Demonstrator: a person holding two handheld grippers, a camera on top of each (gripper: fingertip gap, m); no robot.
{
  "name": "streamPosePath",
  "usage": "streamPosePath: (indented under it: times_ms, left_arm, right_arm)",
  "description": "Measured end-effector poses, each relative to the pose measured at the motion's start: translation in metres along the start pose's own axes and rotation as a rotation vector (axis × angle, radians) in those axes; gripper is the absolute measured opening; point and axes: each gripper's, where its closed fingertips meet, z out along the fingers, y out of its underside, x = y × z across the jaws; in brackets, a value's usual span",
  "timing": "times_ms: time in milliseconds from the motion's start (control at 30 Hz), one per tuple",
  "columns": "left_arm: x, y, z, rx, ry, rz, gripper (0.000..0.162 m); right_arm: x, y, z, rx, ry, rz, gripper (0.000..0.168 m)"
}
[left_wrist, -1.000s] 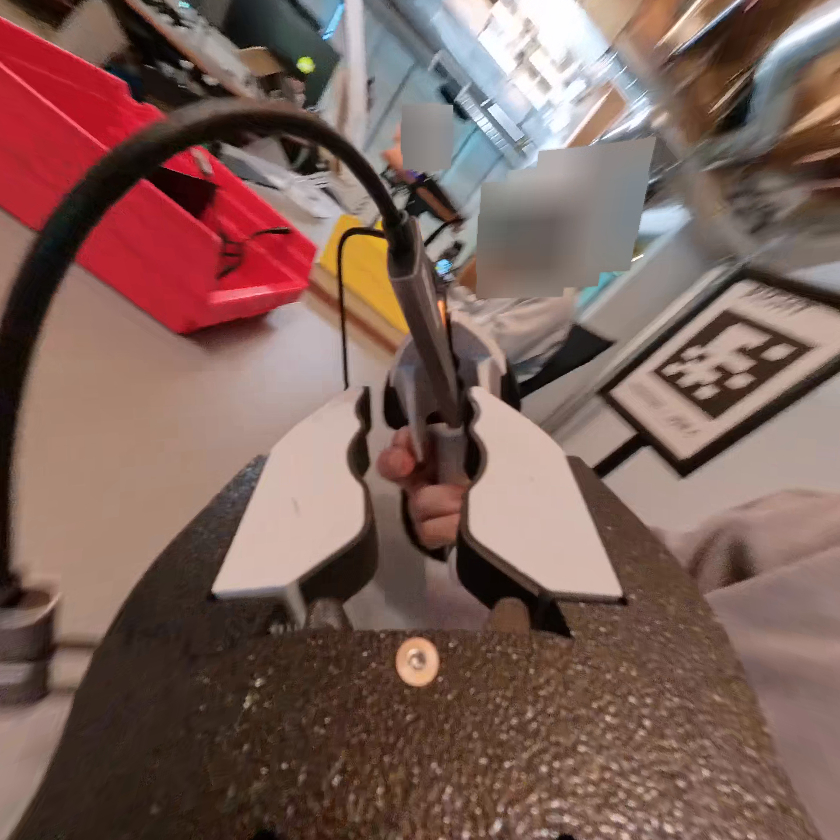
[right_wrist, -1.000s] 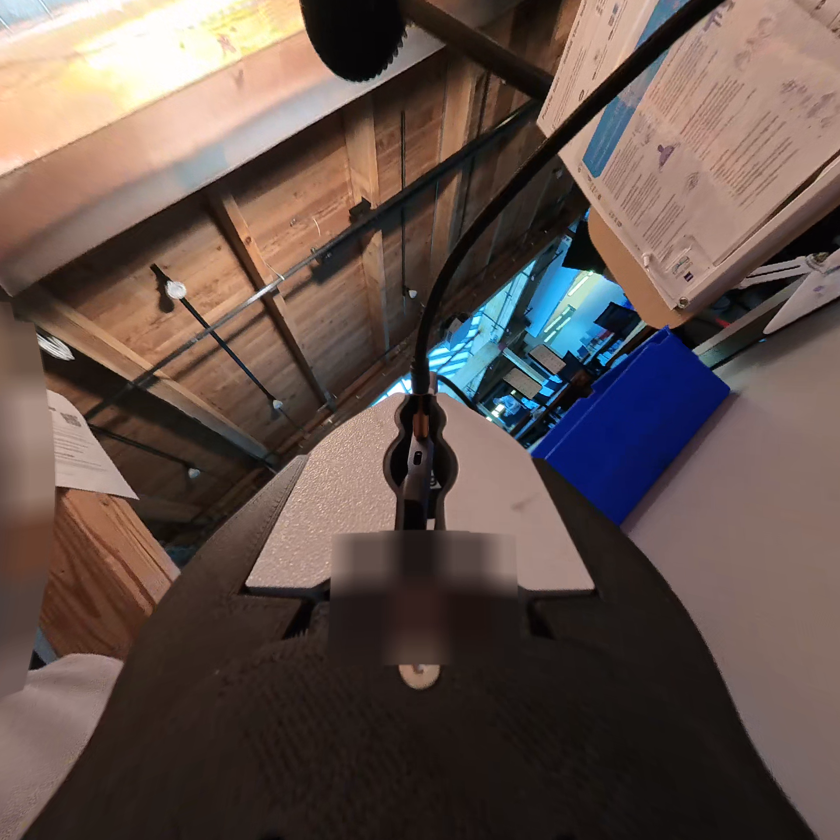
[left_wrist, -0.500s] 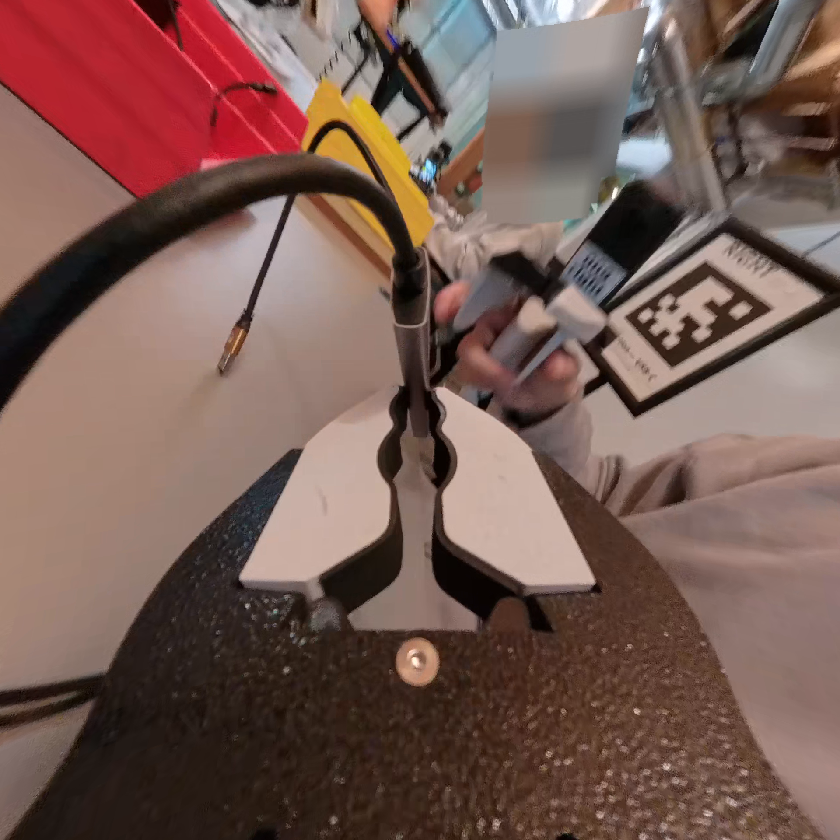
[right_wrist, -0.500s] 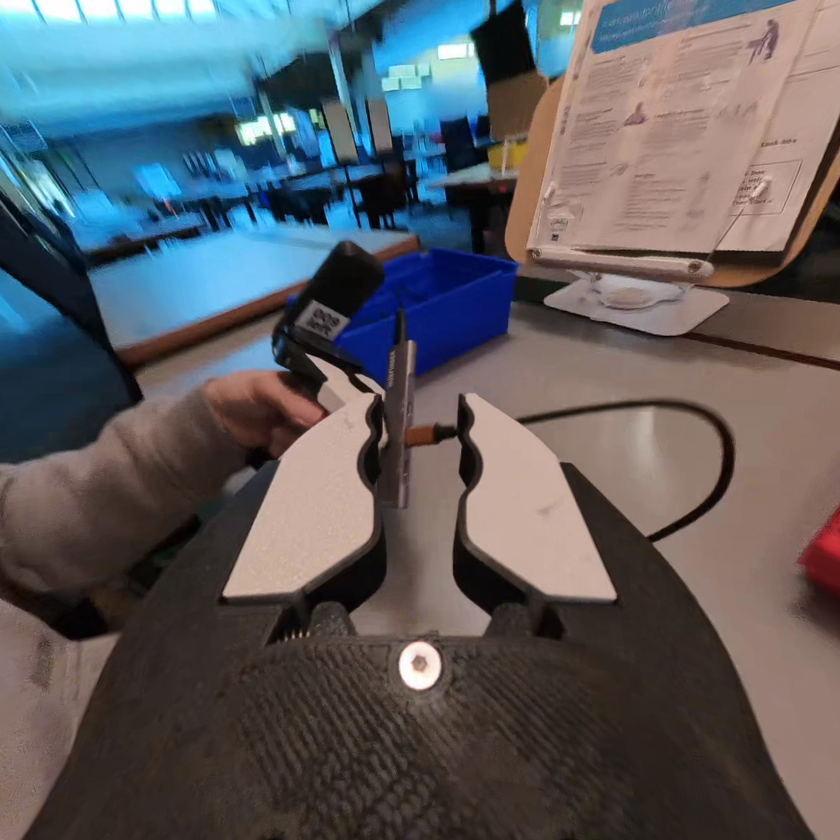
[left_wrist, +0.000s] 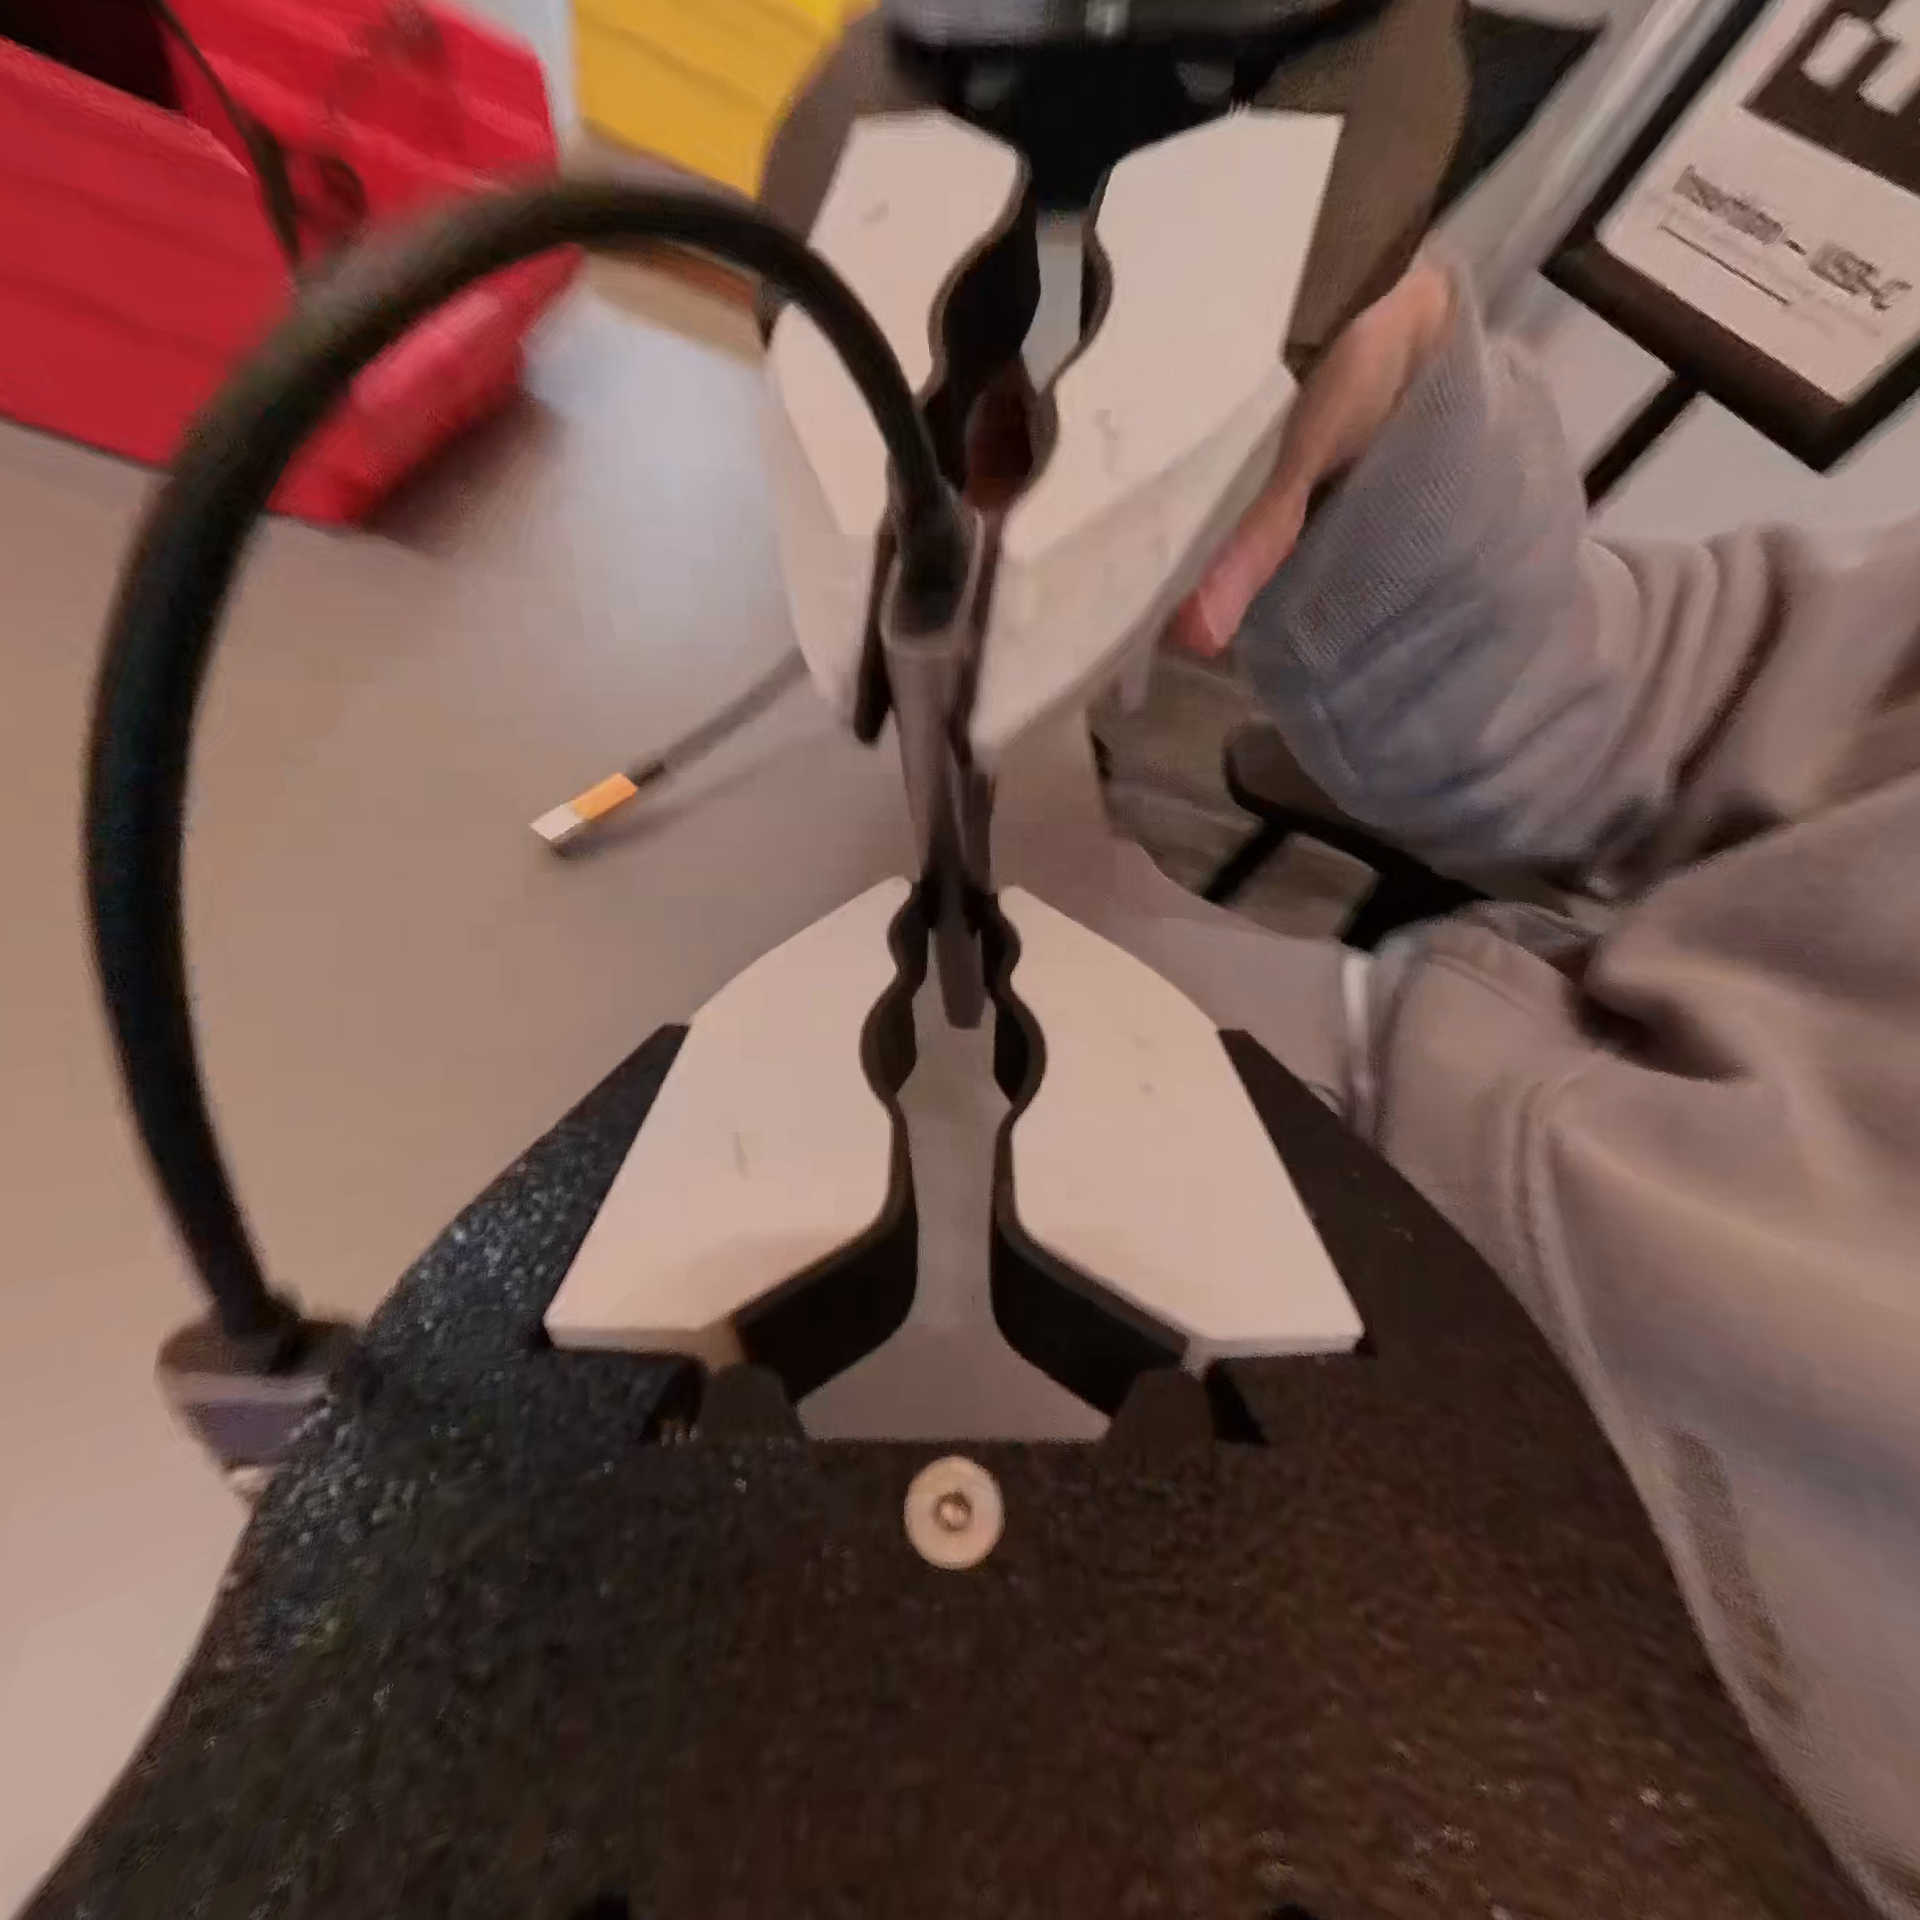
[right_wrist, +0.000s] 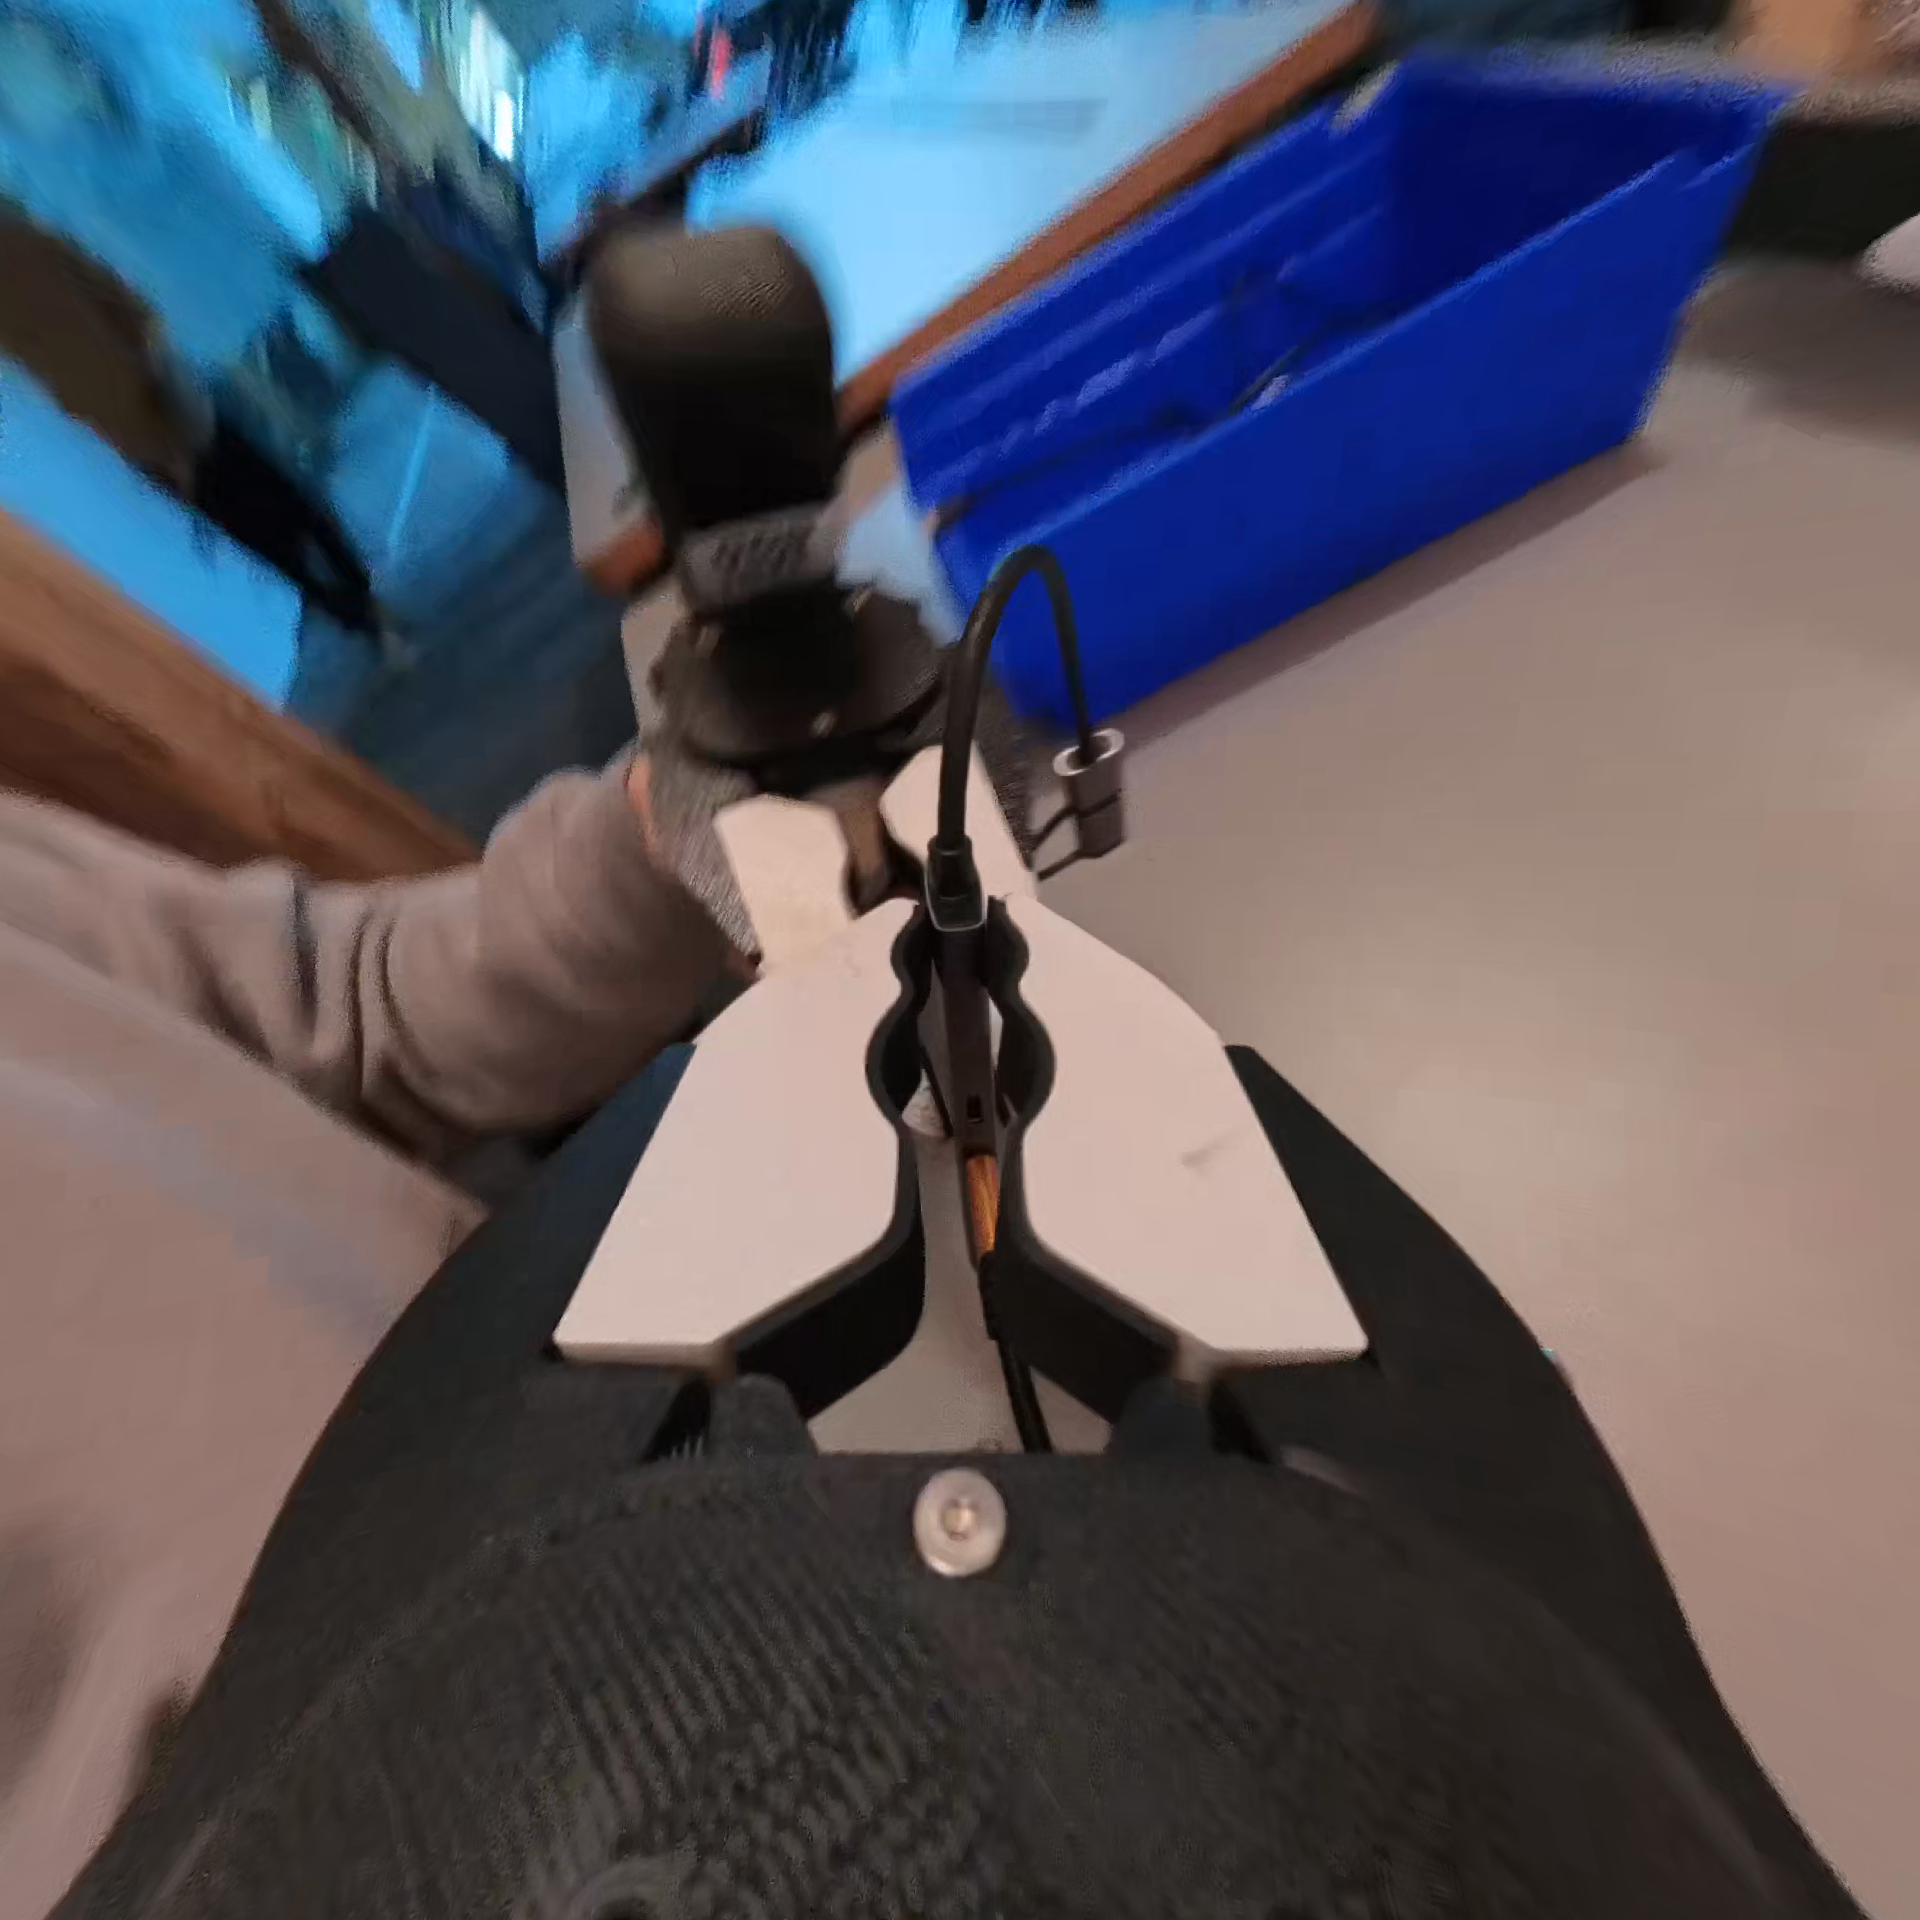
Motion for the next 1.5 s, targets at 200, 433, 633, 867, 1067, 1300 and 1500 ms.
streamPosePath:
  times_ms: [200, 433, 633, 867, 1067, 1300, 1500]
  left_arm:
    - [-0.015, -0.055, -0.021, 0.399, -0.348, 0.341, 0.038]
    - [-0.022, -0.048, -0.011, 0.339, -0.594, 0.653, 0.031]
    - [-0.031, -0.046, -0.015, 0.398, -0.669, 0.643, 0.025]
    - [-0.039, -0.042, -0.016, 0.388, -0.775, 0.604, 0.023]
    - [-0.058, -0.042, -0.033, 0.404, -0.848, 0.421, 0.023]
    - [-0.067, -0.038, -0.037, 0.41, -0.874, 0.299, 0.023]
    - [-0.066, -0.037, -0.033, 0.413, -0.868, 0.235, 0.023]
  right_arm:
    - [0.042, -0.052, -0.054, 0.595, -0.139, 0.511, 0.01]
    - [0.05, -0.034, -0.042, 0.616, -0.221, 0.697, 0.009]
    - [0.053, -0.03, -0.04, 0.63, -0.239, 0.724, 0.009]
    - [0.058, -0.024, -0.037, 0.647, -0.22, 0.678, 0.009]
    - [0.039, 0.002, -0.02, 0.454, 0.046, 0.184, 0.031]
    - [0.043, 0.01, -0.007, 0.298, 0.481, -0.407, 0.029]
    - [0.046, 0.008, -0.002, 0.329, 0.523, -0.419, 0.012]
